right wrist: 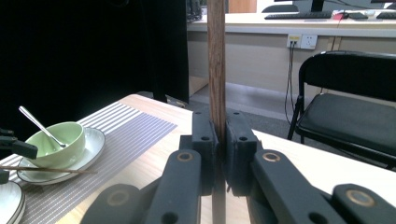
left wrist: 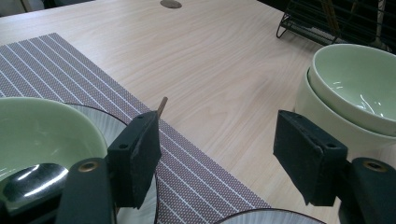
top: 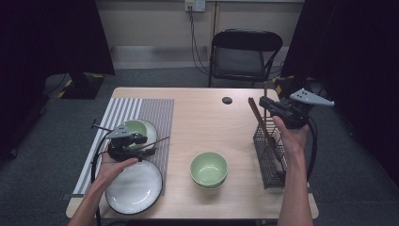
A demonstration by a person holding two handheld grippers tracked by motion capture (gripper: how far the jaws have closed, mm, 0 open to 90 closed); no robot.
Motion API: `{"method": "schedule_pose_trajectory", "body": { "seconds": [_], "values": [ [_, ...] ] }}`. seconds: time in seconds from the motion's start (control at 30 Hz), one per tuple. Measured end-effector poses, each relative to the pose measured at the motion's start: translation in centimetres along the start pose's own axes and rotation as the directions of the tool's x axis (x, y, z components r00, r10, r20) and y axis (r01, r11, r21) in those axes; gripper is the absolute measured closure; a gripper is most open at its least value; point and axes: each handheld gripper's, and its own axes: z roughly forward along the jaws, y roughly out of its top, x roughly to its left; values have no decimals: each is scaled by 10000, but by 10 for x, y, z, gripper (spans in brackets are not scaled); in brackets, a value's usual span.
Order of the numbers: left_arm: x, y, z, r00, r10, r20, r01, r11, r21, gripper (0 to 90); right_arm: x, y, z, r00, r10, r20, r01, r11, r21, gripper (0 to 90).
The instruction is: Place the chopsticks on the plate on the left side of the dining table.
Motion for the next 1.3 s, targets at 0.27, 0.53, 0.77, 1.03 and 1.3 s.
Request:
{"method": "schedule_pose_trajectory", "body": {
  "seconds": [0.27,0.53,0.77,1.03,1.3],
  "values": [
    [-1,0,1,9999,126,55,-126,9999,-17,316,7,16,0,9997,-237,-81,236,9997,-89,849],
    [0,0,-2,10000,54,-8,-54,9999,-97,316,15,26,3,9991,-413,-10,412,9984,-386,852],
    [-2,1,-1,9998,214,45,-214,9997,-111,321,25,33,11,9975,-682,-200,673,9967,-455,852],
    [-3,1,-2,9996,266,19,-266,9995,-168,321,36,31,23,9956,-562,-749,536,9979,-361,852],
    [-6,4,-3,9991,420,59,-418,9988,-266,324,57,24,43,9889,-610,-1356,609,9981,-54,852]
  ]
}}
